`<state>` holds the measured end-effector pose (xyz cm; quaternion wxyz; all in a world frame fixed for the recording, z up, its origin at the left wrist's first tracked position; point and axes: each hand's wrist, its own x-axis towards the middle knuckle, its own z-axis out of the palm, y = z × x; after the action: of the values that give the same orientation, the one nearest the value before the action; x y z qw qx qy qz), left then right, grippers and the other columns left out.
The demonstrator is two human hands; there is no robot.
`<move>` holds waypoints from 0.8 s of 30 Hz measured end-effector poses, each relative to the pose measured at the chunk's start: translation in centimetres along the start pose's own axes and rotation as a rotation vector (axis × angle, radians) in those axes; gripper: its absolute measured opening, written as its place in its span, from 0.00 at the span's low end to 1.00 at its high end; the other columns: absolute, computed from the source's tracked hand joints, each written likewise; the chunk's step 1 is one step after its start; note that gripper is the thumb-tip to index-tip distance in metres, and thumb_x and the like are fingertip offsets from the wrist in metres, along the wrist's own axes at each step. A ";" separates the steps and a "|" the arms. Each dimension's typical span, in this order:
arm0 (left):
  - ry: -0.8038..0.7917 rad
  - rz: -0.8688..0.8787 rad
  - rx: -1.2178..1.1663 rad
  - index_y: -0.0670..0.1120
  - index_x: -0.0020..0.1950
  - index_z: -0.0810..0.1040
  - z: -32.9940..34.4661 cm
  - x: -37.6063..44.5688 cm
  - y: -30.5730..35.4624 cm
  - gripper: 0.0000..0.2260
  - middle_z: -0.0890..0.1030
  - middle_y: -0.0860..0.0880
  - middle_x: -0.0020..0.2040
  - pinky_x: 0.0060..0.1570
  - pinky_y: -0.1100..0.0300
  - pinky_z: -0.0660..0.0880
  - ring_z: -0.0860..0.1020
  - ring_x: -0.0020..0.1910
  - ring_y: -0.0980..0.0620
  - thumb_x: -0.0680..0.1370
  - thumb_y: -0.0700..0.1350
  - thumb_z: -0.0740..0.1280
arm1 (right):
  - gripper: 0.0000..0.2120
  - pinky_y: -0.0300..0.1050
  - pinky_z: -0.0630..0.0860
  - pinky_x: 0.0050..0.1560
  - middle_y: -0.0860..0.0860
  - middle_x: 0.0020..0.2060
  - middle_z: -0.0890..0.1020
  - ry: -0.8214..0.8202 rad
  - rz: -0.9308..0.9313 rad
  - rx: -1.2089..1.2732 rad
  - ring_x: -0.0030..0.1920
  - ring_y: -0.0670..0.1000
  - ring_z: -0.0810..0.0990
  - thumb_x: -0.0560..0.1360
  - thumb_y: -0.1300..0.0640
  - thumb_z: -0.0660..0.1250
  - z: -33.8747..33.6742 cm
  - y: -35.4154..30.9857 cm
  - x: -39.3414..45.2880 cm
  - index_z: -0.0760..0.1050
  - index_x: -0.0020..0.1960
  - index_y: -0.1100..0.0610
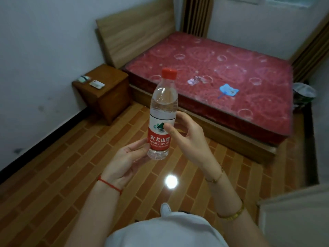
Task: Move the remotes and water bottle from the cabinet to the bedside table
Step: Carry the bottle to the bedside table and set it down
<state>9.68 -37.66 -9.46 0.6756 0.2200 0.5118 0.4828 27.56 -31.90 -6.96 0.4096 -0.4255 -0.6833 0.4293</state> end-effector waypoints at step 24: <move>0.243 0.064 -0.108 0.44 0.66 0.76 -6.4 29.9 18.3 0.23 0.83 0.47 0.60 0.52 0.60 0.80 0.81 0.59 0.50 0.71 0.41 0.71 | 0.20 0.46 0.80 0.57 0.47 0.59 0.82 -0.290 -0.061 0.040 0.59 0.43 0.80 0.78 0.49 0.67 6.3 9.1 40.0 0.73 0.67 0.57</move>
<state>-3.67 -4.70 -11.73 0.6039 0.1394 0.5558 0.5541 11.74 6.34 -9.57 0.3280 -0.3300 -0.7392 0.4870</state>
